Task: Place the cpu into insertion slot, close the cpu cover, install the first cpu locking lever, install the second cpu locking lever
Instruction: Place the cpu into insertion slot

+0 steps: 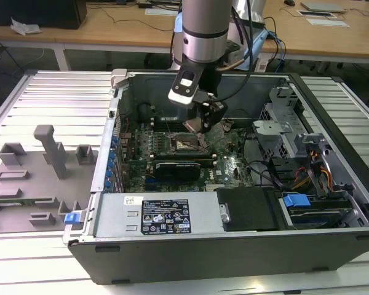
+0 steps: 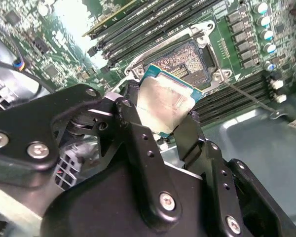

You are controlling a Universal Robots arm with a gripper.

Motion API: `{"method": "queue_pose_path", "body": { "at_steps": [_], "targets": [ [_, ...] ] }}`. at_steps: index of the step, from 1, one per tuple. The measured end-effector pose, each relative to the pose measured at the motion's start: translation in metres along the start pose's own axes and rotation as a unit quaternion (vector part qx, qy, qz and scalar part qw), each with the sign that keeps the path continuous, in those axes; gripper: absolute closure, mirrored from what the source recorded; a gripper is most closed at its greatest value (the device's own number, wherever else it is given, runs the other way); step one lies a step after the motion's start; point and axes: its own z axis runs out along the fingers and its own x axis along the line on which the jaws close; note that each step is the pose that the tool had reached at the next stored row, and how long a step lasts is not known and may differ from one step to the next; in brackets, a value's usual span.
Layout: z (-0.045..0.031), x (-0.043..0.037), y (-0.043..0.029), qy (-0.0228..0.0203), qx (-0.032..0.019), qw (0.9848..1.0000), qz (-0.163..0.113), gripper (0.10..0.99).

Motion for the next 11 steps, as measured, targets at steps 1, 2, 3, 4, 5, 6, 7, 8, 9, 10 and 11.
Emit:
{"method": "queue_pose_path", "body": {
  "at_steps": [1, 2, 3, 4, 5, 6, 7, 8, 9, 10, 11],
  "targets": [
    [0.0002, 0.0000, 0.0000, -0.0008, -0.0001, 1.0000, 0.009, 0.549],
    [0.0004, 0.0000, 0.0000, -0.0015, -0.0003, 0.9998, 0.018, 0.549],
    [0.0007, 0.0000, -0.0001, -0.0028, -0.0006, 0.9994, 0.033, 0.549],
    [0.0009, 0.0000, -0.0001, -0.0036, -0.0008, 0.9991, 0.042, 0.549],
    [0.0011, 0.0000, -0.0001, -0.0043, -0.0009, 0.9987, 0.050, 0.549],
    [0.0014, 0.0000, -0.0001, -0.0052, -0.0011, 0.9981, 0.061, 0.549],
    [0.0016, 0.0000, -0.0001, -0.0058, -0.0013, 0.9976, 0.069, 0.549],
    [0.0018, 0.0000, -0.0002, -0.0065, -0.0015, 0.9969, 0.078, 0.549],
    [0.0023, 0.0000, -0.0002, -0.0080, -0.0018, 0.9954, 0.095, 0.549],
    [0.0029, -0.0001, -0.0002, -0.0096, -0.0022, 0.9934, 0.114, 0.549],
    [0.0033, -0.0001, -0.0003, -0.0108, -0.0024, 0.9916, 0.129, 0.549]
  ]
}}
